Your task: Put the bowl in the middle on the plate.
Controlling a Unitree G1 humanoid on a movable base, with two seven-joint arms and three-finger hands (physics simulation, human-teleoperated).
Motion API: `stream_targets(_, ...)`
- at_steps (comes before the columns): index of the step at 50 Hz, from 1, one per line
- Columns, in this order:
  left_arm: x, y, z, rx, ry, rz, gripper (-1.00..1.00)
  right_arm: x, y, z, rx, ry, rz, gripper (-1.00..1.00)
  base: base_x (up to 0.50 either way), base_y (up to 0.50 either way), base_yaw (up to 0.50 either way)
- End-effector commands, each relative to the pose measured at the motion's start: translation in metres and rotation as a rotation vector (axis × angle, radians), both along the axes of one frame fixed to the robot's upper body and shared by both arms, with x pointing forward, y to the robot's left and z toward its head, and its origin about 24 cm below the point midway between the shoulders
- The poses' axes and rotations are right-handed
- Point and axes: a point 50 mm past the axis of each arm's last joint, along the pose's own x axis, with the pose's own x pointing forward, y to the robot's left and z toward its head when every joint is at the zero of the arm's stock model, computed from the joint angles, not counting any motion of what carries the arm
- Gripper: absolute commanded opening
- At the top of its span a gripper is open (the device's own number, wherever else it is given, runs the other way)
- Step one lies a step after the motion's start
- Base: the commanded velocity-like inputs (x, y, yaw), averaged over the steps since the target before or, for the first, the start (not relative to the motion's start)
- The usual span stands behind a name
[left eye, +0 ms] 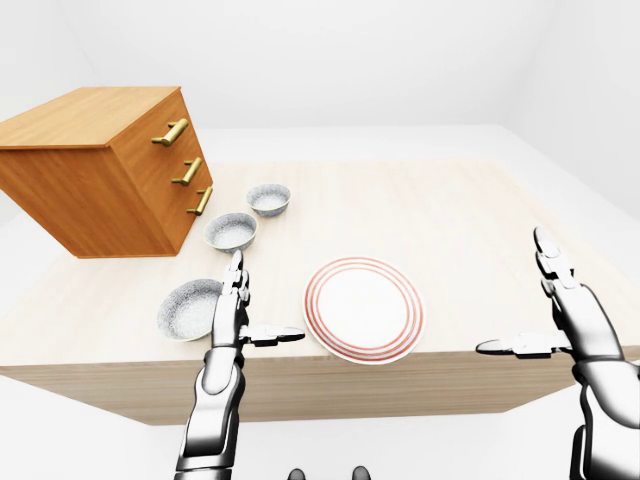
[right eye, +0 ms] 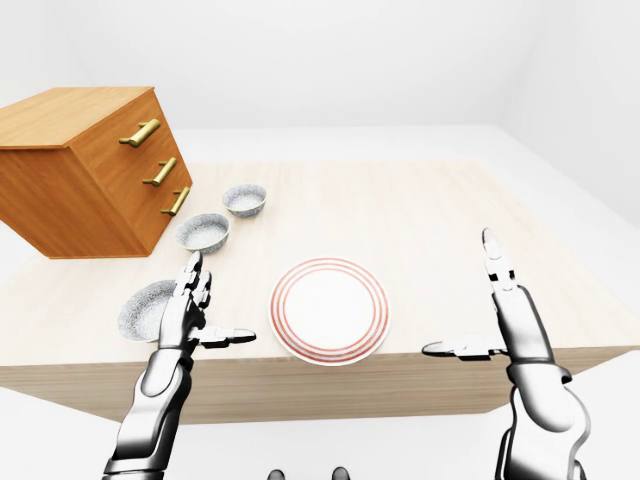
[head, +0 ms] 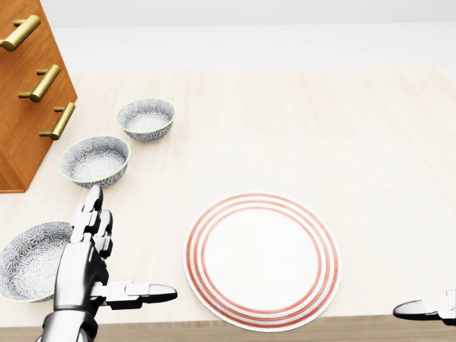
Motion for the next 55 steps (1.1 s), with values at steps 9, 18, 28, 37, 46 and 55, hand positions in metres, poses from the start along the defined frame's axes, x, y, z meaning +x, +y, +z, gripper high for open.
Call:
stream_targets(9, -0.0002, -0.0002, 0.0001, 0.001, 0.000, -0.001, 1.00, 0.0003, 0.0018, 0.0016, 0.001, -0.008, 0.009, 1.00, 0.08, 0.03, 0.00)
stream_targets(18, 0.0012, 0.0007, -0.0029, 0.001, 0.000, -0.001, 1.00, -0.0006, 0.0026, 0.0016, 0.008, -0.006, 0.023, 1.00, 0.31, 0.06, 0.00)
stream_targets(28, 0.0009, 0.0006, -0.0034, 0.001, 0.000, -0.001, 1.00, 0.0000, 0.0026, 0.0027, 0.003, -0.010, 0.021, 1.00, 0.39, 0.06, 0.00)
stream_targets(37, 0.0012, 0.0003, -0.0044, 0.001, 0.000, -0.002, 1.00, 0.0004, 0.0017, 0.0000, 0.009, -0.002, 0.015, 1.00, 0.38, 0.10, 0.00)
stream_targets(46, -0.0008, -0.0006, -0.0013, 0.001, 0.000, -0.002, 1.00, 0.0013, 0.0010, -0.0019, 0.006, 0.003, 0.001, 1.00, 0.32, 0.12, 0.00)
stream_targets(55, -0.0014, -0.0010, 0.0005, 0.002, 0.001, -0.002, 1.00, 0.0008, 0.0012, 0.0016, -0.005, -0.014, -0.008, 1.00, 0.11, 0.06, 0.00)
